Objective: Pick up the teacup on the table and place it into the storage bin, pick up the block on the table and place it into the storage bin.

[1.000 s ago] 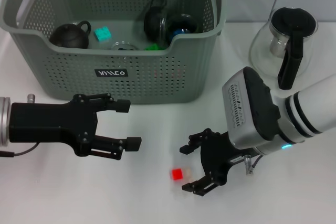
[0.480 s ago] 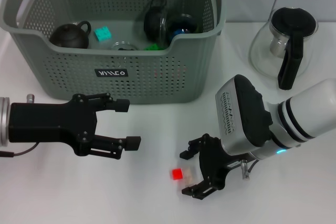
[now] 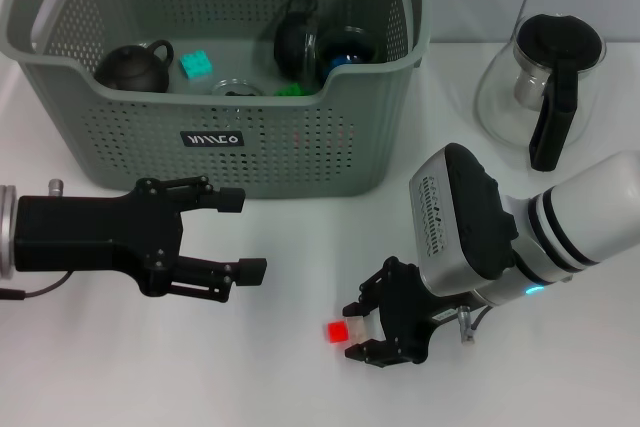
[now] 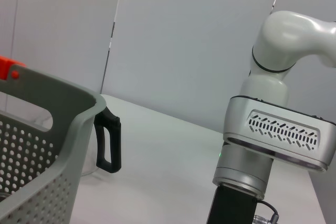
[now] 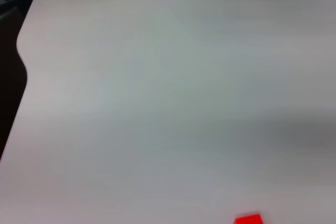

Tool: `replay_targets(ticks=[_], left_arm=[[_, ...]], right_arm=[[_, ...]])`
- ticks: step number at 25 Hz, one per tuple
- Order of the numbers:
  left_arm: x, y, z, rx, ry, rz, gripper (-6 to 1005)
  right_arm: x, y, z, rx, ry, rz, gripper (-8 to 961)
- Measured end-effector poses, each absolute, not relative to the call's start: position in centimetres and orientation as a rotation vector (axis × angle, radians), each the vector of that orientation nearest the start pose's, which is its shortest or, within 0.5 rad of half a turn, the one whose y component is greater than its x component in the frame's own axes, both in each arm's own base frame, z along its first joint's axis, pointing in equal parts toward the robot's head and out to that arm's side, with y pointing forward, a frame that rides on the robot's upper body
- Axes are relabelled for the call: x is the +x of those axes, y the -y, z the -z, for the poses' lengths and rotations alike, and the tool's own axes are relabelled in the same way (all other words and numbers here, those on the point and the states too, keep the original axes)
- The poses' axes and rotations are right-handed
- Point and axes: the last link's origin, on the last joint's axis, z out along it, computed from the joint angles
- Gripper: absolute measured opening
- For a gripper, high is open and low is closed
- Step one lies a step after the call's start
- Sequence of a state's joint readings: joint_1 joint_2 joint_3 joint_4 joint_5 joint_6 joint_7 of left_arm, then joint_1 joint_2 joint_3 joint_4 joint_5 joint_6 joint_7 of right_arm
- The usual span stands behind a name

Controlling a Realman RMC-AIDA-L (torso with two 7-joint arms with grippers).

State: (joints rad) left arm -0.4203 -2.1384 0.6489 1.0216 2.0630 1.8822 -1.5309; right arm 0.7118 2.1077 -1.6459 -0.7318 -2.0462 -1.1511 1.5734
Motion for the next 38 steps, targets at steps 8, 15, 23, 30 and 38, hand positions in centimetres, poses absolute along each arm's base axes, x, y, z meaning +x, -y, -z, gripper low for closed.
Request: replay_targets(ticks=[8,15,23,30,38], left_arm=[[-24.7,-28.7,-3.8,-2.865,0.560,0.707,871],[-24.7,-28.7,-3.8,-2.863,0.564,0.708,868],[-24.7,-28.8,-3.9,-2.855,0.560,0.714,865],[-24.3,-29.2,-3.9,-2.863,0.538,0.715,862],[-24.0,-29.4,-3.5,-2.882,0.540,0.719,858]], right_arm=[[19.1,-33.6,11.0,-3.126,-0.004,0.179,450],[19.0,-34.7,5.3,-3.077,-0.161,0.077,449],[12.9,-35.1,-4.0,-3.001,-0.389,-0.346,446],[5.6,-40.4,-8.0,-2.752,-0.407,-0.651,441],[4.6,-46.5,-2.9,-2.603,-0.375,-0.402,435]])
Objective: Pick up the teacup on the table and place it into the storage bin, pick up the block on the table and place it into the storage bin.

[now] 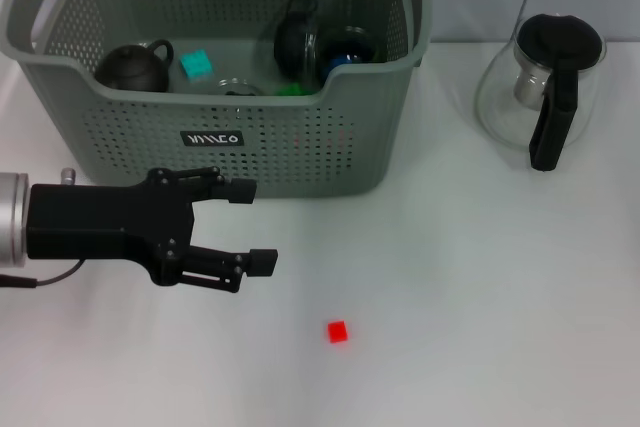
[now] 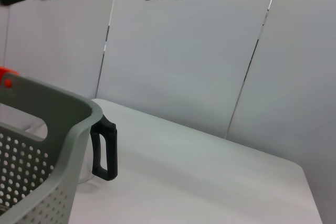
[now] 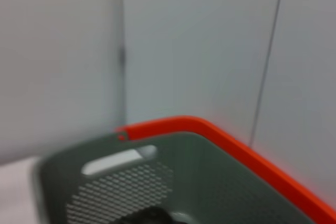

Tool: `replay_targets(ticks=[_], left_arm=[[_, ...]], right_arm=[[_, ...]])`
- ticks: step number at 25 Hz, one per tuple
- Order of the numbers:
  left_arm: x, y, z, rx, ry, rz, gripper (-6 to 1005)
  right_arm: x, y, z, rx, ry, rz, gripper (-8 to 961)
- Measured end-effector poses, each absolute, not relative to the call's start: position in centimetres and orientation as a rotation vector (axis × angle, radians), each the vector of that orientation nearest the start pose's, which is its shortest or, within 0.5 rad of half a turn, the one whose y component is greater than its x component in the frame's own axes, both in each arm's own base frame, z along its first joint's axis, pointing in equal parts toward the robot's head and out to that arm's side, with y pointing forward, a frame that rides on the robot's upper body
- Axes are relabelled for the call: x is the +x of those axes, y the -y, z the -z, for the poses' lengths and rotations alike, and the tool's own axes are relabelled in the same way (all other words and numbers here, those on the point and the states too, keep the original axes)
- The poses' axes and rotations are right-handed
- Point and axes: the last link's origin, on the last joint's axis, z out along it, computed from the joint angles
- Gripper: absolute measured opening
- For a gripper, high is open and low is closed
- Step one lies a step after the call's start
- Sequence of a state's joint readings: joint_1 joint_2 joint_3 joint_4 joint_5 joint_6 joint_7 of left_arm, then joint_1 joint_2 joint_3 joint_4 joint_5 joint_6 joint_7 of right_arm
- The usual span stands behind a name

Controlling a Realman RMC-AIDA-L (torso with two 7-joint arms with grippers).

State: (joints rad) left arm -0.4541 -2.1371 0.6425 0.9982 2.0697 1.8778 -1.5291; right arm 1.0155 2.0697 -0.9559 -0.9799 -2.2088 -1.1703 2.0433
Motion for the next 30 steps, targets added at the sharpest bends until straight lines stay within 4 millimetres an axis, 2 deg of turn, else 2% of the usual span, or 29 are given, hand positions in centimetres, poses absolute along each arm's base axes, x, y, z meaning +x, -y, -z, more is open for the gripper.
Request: replay_targets(ticks=[2,4,9,14,17,20,22,26,30], left_arm=[[-24.0,-29.4,-3.5,-2.880,0.540,0.718,857],[-24.1,-29.5,-3.6,-2.871,0.543,0.719,857],[-24.1,-29.6,-3.6,-2.857,0.546,0.728,854],[-23.6,-29.8,-3.3,-2.885,0.523,0.727,852],[-22.8,-29.6,-2.5,-2.972,0.476,0.691,851],[-21.9,-29.6,-1.4,-3.062,0.411,0.615,850],[-21.3,-29.9,-0.7,-3.110,0.362,0.553,849],[-19.5,-30.7,1.1,-3.204,0.273,0.338,847],[-17.2,-31.9,3.6,-3.225,0.197,0.008,845]], right_arm=[[5.1,-46.6,-1.8,-2.577,-0.304,-0.356,433],[5.2,-46.4,-1.7,-2.569,-0.281,-0.358,432],[5.9,-44.5,-2.9,-2.599,-0.247,-0.485,638],[7.6,-40.6,-5.2,-2.667,-0.178,-0.742,827],[10.2,-37.2,-5.6,-2.767,-0.105,-0.819,901],[13.2,-34.6,-5.1,-2.860,-0.088,-0.800,956],[15.5,-33.1,-4.4,-2.911,-0.122,-0.760,956],[19.0,-31.1,-3.2,-2.961,-0.250,-0.669,956],[21.3,-30.4,-2.4,-2.974,-0.386,-0.594,955]])
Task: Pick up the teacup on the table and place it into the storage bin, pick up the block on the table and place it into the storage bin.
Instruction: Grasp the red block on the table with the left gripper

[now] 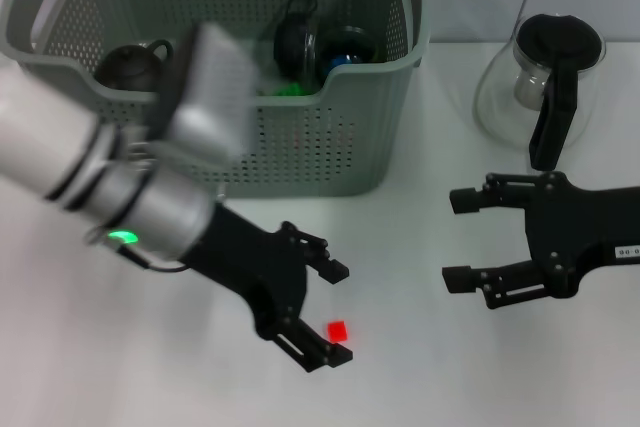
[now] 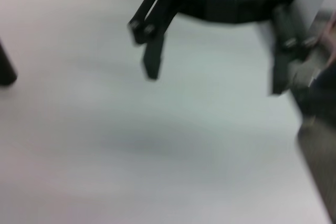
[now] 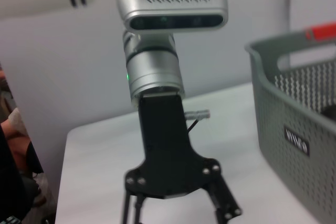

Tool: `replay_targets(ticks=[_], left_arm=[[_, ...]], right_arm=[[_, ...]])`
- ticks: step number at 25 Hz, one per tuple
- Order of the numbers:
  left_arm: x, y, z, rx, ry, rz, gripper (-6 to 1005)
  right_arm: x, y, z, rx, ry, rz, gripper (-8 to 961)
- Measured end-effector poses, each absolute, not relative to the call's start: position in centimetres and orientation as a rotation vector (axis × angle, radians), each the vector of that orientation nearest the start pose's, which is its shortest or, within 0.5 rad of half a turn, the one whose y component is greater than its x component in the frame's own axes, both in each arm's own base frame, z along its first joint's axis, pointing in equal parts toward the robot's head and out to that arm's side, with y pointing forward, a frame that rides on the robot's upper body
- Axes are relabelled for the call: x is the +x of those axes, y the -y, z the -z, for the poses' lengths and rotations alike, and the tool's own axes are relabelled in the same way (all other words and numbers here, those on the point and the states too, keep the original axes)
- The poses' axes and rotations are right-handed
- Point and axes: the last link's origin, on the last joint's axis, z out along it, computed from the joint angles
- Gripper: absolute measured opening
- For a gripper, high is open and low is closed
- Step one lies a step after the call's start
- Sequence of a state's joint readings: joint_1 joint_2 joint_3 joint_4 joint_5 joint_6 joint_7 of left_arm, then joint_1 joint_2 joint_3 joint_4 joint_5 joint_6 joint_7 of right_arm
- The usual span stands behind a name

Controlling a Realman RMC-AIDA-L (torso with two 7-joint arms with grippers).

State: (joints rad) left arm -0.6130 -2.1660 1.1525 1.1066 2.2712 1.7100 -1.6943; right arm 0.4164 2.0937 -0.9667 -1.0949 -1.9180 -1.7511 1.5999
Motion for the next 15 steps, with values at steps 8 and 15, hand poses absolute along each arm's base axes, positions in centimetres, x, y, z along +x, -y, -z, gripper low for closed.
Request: replay_targets(ticks=[8,15], left_arm=[[-14.5,-32.9,7.6,-3.116,0.181,-0.381,842],[-14.1,-32.4,9.7,-3.031,0.209,-0.551,839]], right_arm=[[22.7,-30.3,-2.6,-2.957,-0.471,-0.561,955],[23.5,-30.3,-2.4,-2.978,-0.480,-0.464,954]])
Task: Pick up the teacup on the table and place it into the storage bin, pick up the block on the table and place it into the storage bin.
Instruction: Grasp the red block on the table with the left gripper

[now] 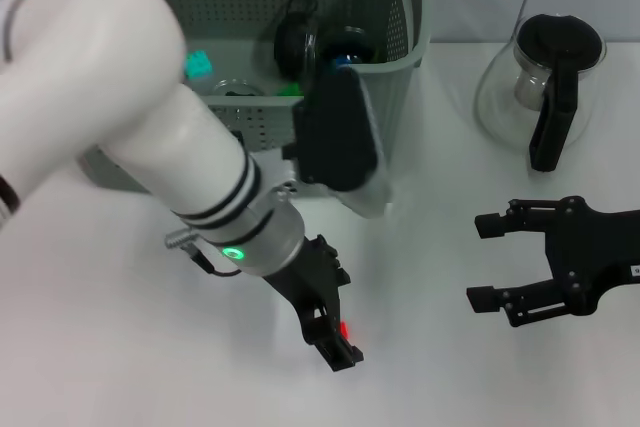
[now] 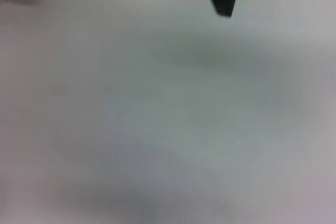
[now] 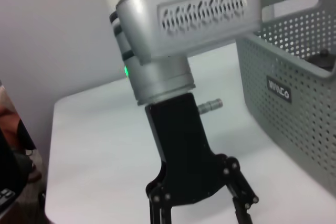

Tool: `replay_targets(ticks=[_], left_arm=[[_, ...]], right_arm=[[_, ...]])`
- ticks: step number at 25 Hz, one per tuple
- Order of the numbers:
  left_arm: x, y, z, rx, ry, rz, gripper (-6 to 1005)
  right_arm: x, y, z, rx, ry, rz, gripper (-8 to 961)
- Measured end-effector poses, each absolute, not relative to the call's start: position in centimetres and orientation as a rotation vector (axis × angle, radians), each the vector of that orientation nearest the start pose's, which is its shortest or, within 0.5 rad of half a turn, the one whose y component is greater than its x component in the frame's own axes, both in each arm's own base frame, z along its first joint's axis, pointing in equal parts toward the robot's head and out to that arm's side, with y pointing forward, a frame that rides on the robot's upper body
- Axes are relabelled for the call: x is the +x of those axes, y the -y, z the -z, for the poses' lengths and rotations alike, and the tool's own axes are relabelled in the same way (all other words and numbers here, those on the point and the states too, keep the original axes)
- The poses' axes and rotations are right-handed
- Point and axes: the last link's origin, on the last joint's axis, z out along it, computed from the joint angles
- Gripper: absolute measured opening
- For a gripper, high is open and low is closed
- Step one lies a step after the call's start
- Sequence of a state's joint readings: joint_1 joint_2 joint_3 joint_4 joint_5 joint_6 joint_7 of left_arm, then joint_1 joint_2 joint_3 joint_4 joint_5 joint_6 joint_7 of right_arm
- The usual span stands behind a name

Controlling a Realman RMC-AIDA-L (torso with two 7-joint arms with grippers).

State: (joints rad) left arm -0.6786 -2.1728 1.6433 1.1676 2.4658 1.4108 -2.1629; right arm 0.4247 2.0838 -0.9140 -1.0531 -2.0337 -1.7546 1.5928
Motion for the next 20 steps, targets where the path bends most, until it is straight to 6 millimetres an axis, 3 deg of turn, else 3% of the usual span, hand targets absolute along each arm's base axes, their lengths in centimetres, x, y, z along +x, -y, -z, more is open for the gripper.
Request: replay_targets(ticks=[8,20], left_arm=[[-13.6,-31.7,11.7,-2.929,0.201,-0.669,835],[-13.8,-31.6,12.3,-2.862,0.185,-0.728,830]], right_arm=[[23.6,-30.8,-3.0,-2.950,-0.480,-0.470,954],[24.0,-30.9,-3.1,-2.927,-0.503,-0.482,953]])
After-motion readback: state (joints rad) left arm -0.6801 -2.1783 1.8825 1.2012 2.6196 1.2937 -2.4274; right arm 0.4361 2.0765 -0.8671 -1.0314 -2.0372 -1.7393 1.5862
